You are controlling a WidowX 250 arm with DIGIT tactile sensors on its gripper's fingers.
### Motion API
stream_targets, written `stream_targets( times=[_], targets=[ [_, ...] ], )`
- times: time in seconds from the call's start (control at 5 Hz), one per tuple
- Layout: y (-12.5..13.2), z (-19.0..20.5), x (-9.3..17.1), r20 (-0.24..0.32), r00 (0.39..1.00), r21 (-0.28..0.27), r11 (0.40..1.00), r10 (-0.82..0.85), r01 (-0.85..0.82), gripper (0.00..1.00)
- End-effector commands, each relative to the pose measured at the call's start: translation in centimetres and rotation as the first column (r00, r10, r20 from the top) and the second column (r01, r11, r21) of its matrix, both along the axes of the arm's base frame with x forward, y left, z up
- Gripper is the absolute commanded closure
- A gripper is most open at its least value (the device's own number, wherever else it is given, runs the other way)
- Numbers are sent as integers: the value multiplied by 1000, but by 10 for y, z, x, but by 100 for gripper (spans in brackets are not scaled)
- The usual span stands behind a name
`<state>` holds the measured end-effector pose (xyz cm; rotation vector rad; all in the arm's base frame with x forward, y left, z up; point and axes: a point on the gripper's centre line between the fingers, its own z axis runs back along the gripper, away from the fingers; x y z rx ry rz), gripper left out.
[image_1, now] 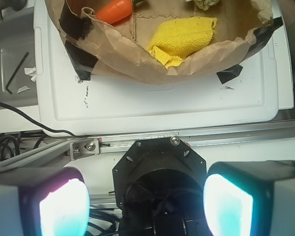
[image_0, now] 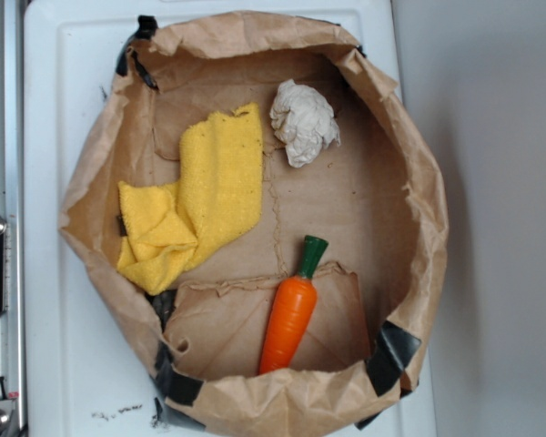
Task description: Grab the white paper.
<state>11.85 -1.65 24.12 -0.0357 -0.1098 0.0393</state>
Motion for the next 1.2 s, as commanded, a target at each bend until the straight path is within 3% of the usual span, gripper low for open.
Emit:
stream_targets(
  times=[0.0,0.2,0.4,0.6,0.8,1.0],
  targets=[
    [0,0,0,0,1000,0,1000,0,0,0],
    [-2,7,40,43,998,-32,999,42,-40,0],
    [7,1,85,89,991,-20,995,99,-97,0],
    [21,-3,94,183,982,-9,999,39,-38,0],
    [41,-17,122,246,969,0,1000,-12,12,0],
    [64,-30,153,229,972,51,996,54,-67,0]
  ],
)
